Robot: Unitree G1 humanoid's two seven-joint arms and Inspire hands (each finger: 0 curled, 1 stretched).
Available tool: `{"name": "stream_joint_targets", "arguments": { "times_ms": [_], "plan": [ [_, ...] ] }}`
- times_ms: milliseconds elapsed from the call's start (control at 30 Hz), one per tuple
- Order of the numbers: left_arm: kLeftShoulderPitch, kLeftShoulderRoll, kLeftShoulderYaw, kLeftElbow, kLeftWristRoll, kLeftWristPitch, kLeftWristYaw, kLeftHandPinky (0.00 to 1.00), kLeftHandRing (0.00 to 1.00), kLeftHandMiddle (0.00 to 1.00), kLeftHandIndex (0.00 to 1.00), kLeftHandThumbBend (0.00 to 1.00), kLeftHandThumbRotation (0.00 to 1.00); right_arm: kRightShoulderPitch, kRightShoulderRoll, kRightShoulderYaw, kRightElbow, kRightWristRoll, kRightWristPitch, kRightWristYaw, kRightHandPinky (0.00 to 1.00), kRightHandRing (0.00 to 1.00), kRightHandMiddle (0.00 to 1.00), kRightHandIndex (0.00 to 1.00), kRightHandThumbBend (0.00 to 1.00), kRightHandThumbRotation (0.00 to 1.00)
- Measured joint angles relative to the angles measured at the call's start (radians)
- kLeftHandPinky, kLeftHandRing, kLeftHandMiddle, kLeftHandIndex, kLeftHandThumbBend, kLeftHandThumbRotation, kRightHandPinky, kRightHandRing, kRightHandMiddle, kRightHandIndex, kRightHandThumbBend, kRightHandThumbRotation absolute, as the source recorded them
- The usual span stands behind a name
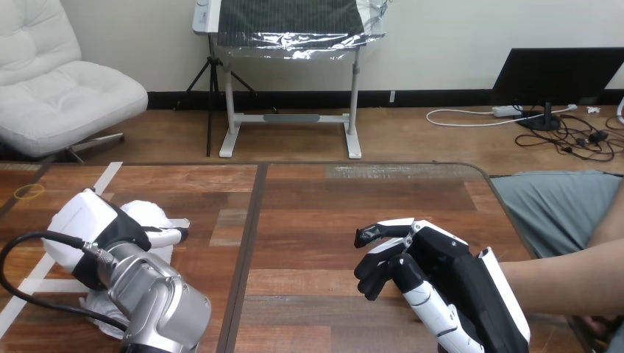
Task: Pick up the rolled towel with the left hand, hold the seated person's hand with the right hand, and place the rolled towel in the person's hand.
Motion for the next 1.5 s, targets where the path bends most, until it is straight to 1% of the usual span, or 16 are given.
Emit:
{"name": "stream_joint_targets", "arguments": {
  "times_ms": [267, 500, 533, 600, 633, 667, 700, 767, 833, 1000, 1067, 1200, 1267, 1300, 1367, 1500],
  "plan": [
    [-0.002, 0.006, -0.006, 0.015, -0.007, 0.006, -0.02, 1.0, 0.98, 0.95, 0.93, 0.91, 0.32, 0.0, 0.001, 0.0, 0.0, -0.001, -0.005, 0.0, 0.34, 0.42, 0.48, 0.59, 0.68, 0.67],
    [-0.002, 0.021, -0.02, 0.021, -0.012, 0.03, -0.069, 1.0, 0.95, 0.93, 0.91, 0.91, 0.34, 0.0, 0.001, 0.0, 0.0, -0.002, -0.011, -0.001, 0.34, 0.42, 0.48, 0.59, 0.69, 0.68],
    [-0.002, 0.024, -0.023, 0.023, -0.012, 0.032, -0.075, 0.98, 0.93, 0.92, 0.9, 0.91, 0.34, 0.0, 0.001, 0.0, 0.0, -0.002, -0.012, -0.001, 0.34, 0.42, 0.48, 0.59, 0.7, 0.68],
    [-0.002, 0.031, -0.03, 0.026, -0.013, 0.038, -0.09, 0.92, 0.9, 0.9, 0.89, 0.91, 0.35, 0.0, 0.002, 0.0, 0.0, -0.002, -0.012, -0.001, 0.34, 0.41, 0.48, 0.59, 0.71, 0.69],
    [-0.002, 0.034, -0.035, 0.028, -0.013, 0.041, -0.099, 0.86, 0.88, 0.88, 0.88, 0.91, 0.35, 0.0, 0.002, -0.001, 0.0, -0.002, -0.012, -0.001, 0.34, 0.41, 0.48, 0.59, 0.71, 0.69],
    [-0.002, 0.038, -0.039, 0.028, -0.013, 0.045, -0.109, 0.79, 0.85, 0.87, 0.87, 0.9, 0.35, 0.0, 0.003, -0.001, 0.0, -0.002, -0.012, -0.001, 0.34, 0.41, 0.48, 0.59, 0.72, 0.69],
    [-0.002, 0.042, -0.044, 0.029, -0.013, 0.05, -0.12, 0.65, 0.82, 0.85, 0.85, 0.9, 0.36, 0.0, 0.003, -0.001, 0.0, -0.002, -0.012, -0.001, 0.34, 0.41, 0.48, 0.59, 0.73, 0.7],
    [-0.003, 0.051, -0.052, 0.03, -0.013, 0.061, -0.144, 0.53, 0.79, 0.83, 0.84, 0.9, 0.37, 0.0, 0.004, -0.001, 0.0, -0.002, -0.012, -0.002, 0.34, 0.41, 0.48, 0.59, 0.73, 0.7],
    [-0.005, 0.062, -0.067, 0.031, -0.012, 0.075, -0.177, 0.45, 0.75, 0.8, 0.82, 0.89, 0.38, 0.0, 0.006, -0.001, 0.0, -0.002, -0.012, -0.002, 0.34, 0.41, 0.48, 0.59, 0.74, 0.71],
    [-0.016, 0.1, -0.103, 0.032, -0.01, 0.102, -0.257, 0.3, 0.63, 0.72, 0.76, 0.88, 0.41, 0.0, 0.008, -0.002, 0.0, -0.002, -0.012, -0.004, 0.35, 0.41, 0.48, 0.59, 0.77, 0.72],
    [-0.024, 0.118, -0.12, 0.032, -0.009, 0.112, -0.288, 0.28, 0.61, 0.71, 0.75, 0.87, 0.41, 0.0, 0.008, -0.002, 0.0, -0.002, -0.012, -0.005, 0.35, 0.41, 0.48, 0.59, 0.77, 0.72],
    [-0.038, 0.15, -0.149, 0.033, -0.009, 0.123, -0.339, 0.28, 0.61, 0.71, 0.75, 0.87, 0.42, 0.0, 0.008, -0.003, -0.001, -0.002, -0.012, -0.008, 0.35, 0.42, 0.48, 0.59, 0.77, 0.72],
    [-0.045, 0.164, -0.163, 0.035, -0.008, 0.127, -0.359, 0.29, 0.62, 0.72, 0.75, 0.87, 0.42, 0.0, 0.008, -0.003, -0.001, -0.002, -0.012, -0.009, 0.35, 0.42, 0.48, 0.59, 0.77, 0.73],
    [-0.049, 0.17, -0.168, 0.035, -0.008, 0.128, -0.366, 0.31, 0.65, 0.74, 0.76, 0.87, 0.43, 0.0, 0.008, -0.003, -0.001, -0.002, -0.012, -0.009, 0.35, 0.42, 0.48, 0.59, 0.77, 0.73],
    [-0.055, 0.181, -0.183, 0.038, -0.008, 0.13, -0.383, 0.33, 0.67, 0.75, 0.77, 0.86, 0.43, 0.0, 0.008, -0.003, -0.001, -0.002, -0.012, -0.009, 0.35, 0.42, 0.48, 0.59, 0.77, 0.73],
    [-0.071, 0.198, -0.213, 0.055, -0.006, 0.131, -0.41, 0.36, 0.68, 0.76, 0.79, 0.85, 0.44, 0.0, 0.008, -0.004, -0.001, -0.002, -0.012, -0.009, 0.35, 0.42, 0.48, 0.59, 0.77, 0.72]
  ]
}}
